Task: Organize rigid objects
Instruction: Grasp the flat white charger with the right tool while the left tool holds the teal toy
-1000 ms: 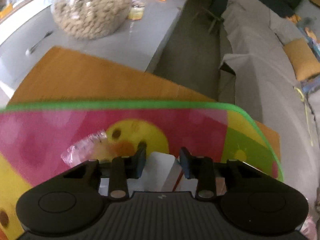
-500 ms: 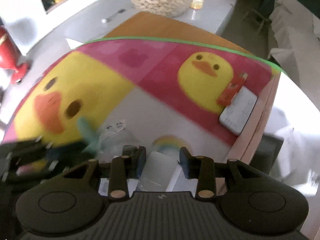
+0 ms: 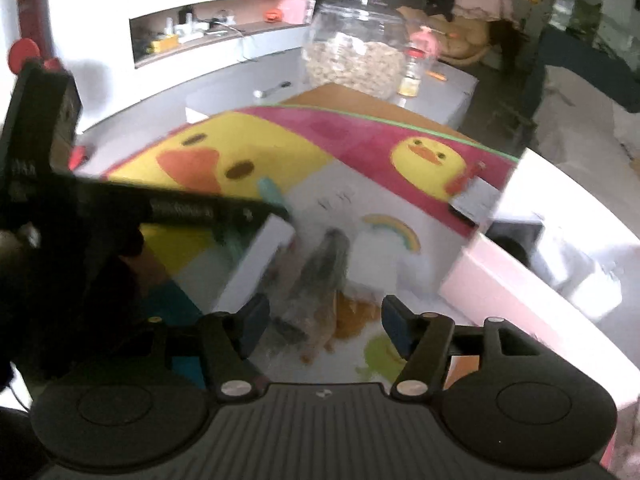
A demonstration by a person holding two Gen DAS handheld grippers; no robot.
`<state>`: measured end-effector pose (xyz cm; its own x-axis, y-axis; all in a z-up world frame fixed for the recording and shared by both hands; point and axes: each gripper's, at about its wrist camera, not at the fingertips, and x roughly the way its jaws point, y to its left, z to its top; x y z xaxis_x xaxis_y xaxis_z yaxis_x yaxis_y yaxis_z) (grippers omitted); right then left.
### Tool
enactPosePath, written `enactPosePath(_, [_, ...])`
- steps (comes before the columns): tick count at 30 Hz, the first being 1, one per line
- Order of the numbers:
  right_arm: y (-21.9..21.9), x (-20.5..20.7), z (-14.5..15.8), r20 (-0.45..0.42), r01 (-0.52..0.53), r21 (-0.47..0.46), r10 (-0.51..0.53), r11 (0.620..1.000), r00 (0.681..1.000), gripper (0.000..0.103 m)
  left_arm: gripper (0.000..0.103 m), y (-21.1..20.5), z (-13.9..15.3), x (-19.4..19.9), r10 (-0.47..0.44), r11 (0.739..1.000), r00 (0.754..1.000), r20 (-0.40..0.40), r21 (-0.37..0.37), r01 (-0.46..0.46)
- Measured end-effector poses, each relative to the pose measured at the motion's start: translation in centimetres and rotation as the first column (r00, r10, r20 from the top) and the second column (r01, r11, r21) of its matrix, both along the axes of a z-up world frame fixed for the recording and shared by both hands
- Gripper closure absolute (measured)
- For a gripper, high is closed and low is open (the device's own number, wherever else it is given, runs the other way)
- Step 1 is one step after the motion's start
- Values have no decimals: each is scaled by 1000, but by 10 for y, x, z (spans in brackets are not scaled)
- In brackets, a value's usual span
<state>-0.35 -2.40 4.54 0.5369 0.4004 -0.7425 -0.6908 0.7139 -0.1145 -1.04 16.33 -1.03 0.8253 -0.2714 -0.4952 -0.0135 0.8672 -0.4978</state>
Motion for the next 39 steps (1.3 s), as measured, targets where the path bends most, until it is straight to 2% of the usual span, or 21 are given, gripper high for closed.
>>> enactPosePath(3, [-15, -6, -5, 84, 81, -27, -78, 996, 993, 38, 80, -3, 1, -2, -14, 1000, 1000, -1, 18, 14])
enactPosePath(5, [-29, -4, -8, 86, 138, -8, -137, 990, 987, 38, 80, -8, 2, -4, -41, 998, 999, 0, 40, 41])
enactPosePath(8, [-54, 0, -7, 9, 172, 86, -173, 981, 985, 38, 80, -19, 3, -8, -112, 991, 994, 2, 71, 112])
enactPosePath(12, [-79, -6, 4, -65, 162, 268, -150, 950, 987, 38, 76, -36, 6, -16, -221, 965, 975, -3, 146, 219])
enactPosePath(15, [-81, -13, 13, -56, 131, 340, -120, 931, 991, 37, 76, -46, 9, -24, -267, 941, 964, -17, 211, 265])
enactPosePath(17, [-74, -18, 13, -41, 81, 335, -71, 939, 997, 37, 76, -49, 11, -28, -270, 932, 962, -30, 245, 269])
enactPosePath(19, [-61, -24, 5, -26, 33, 284, -27, 958, 999, 37, 75, -47, 13, -31, -258, 930, 965, -45, 261, 260])
enactPosePath(22, [-48, -28, -12, -34, 23, 209, -16, 978, 999, 38, 75, -43, 14, -34, -230, 931, 971, -63, 277, 239])
enactPosePath(23, [-48, -28, -17, -48, 33, 202, -24, 979, 999, 41, 75, -42, 15, -35, -228, 930, 971, -66, 282, 237])
enactPosePath(24, [-51, -26, -22, -73, 48, 203, -33, 978, 997, 50, 75, -43, 15, -35, -228, 927, 971, -68, 289, 238])
enactPosePath(25, [-56, -25, -24, -91, 59, 212, -41, 976, 995, 53, 76, -46, 16, -36, -231, 922, 970, -71, 301, 242])
enactPosePath(31, [-104, -20, -26, -99, 207, 259, -188, 943, 977, 55, 73, -66, 17, -35, -283, 891, 956, -82, 346, 293])
enactPosePath(34, [-134, -17, -28, -101, 287, 280, -269, 916, 958, 55, 66, -83, 17, -35, -326, 862, 941, -88, 380, 334])
enactPosePath(36, [-152, -16, -30, -109, 335, 306, -316, 891, 942, 53, 53, -94, 17, -36, -358, 837, 929, -93, 408, 364])
enactPosePath(37, [-160, -15, -31, -119, 350, 322, -329, 879, 937, 53, 49, -99, 17, -36, -372, 827, 923, -97, 417, 377])
enactPosePath(39, [-173, -13, -33, -157, 374, 377, -340, 847, 927, 53, 39, -106, 16, -36, -382, 817, 918, -105, 427, 389])
